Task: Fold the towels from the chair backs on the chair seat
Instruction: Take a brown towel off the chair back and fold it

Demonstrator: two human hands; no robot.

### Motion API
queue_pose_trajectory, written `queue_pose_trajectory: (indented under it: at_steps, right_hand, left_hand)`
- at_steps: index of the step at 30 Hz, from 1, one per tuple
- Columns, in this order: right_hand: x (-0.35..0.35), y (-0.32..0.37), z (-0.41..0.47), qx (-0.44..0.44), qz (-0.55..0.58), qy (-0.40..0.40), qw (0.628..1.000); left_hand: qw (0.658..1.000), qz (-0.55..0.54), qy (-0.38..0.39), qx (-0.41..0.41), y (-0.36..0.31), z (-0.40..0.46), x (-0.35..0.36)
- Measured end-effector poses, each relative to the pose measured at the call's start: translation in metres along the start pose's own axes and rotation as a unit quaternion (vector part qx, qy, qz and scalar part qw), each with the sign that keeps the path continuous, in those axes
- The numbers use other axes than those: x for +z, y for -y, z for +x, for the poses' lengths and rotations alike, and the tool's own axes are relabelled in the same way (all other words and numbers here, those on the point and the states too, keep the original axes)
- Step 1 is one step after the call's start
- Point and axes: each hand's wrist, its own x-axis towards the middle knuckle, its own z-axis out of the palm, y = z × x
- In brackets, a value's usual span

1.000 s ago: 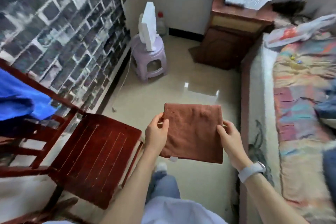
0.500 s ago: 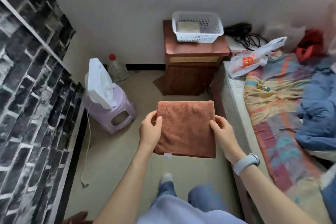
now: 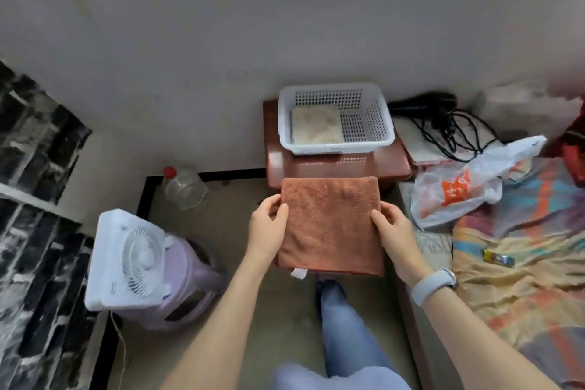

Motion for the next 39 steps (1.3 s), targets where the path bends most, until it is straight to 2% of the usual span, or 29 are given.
queue_pose_trajectory:
  at_steps: [7, 13, 17, 22, 25, 27, 29, 31, 33, 35, 36, 37, 39]
  right_hand:
    - [0.006, 0.072, 0.184, -0.012, 0.002, 0.013, 1.0]
    - [0.034, 0.085, 0.293, 0.024, 0.008, 0.035, 0.999]
    - [0.051, 0.067, 0.336, 0.087, 0.024, 0.047, 0.995]
    - [0.07, 0.043, 0.362, 0.144, -0.018, 0.07, 0.987]
    - [0.076, 0.04, 0.37, 0.145, -0.04, 0.061, 0.987]
    - [0.076, 0.039, 0.373, 0.139, -0.048, 0.056, 0.988]
    - [0.074, 0.037, 0.374, 0.133, -0.06, 0.06, 0.987]
    - [0.073, 0.033, 0.374, 0.125, -0.074, 0.065, 0.987]
    - [0.073, 0.031, 0.371, 0.099, -0.117, 0.057, 0.987]
    - [0.074, 0.029, 0.368, 0.006, -0.26, -0.006, 0.966]
    - [0.076, 0.031, 0.367, -0.072, -0.342, -0.033, 0.936]
    - [0.079, 0.031, 0.368, -0.147, -0.415, -0.033, 0.897]
    - [0.087, 0.027, 0.375, -0.238, -0.51, 0.027, 0.826]
  left_hand:
    - [0.999, -0.01, -0.031, -0.042, -0.072, 0.168, 0.06]
    - [0.996, 0.004, -0.062, -0.062, -0.083, 0.271, 0.089]
    - [0.993, 0.055, -0.071, -0.074, -0.072, 0.305, 0.107]
    - [0.979, 0.164, -0.092, -0.079, -0.057, 0.317, 0.119]
    - [0.96, 0.263, -0.098, -0.001, -0.047, 0.313, 0.122]
    - [0.943, 0.318, -0.08, 0.066, -0.04, 0.314, 0.127]
    - [0.927, 0.357, -0.017, 0.116, -0.035, 0.317, 0.134]
    - [0.914, 0.386, 0.05, 0.116, -0.031, 0.323, 0.141]
    - [0.9, 0.419, 0.083, 0.089, -0.021, 0.331, 0.146]
    - [0.888, 0.443, 0.101, 0.076, -0.013, 0.335, 0.15]
    - [0.885, 0.449, 0.101, 0.074, -0.011, 0.335, 0.152]
    - [0.883, 0.455, 0.085, 0.08, -0.01, 0.337, 0.154]
    - [0.867, 0.481, 0.078, 0.102, -0.006, 0.34, 0.158]
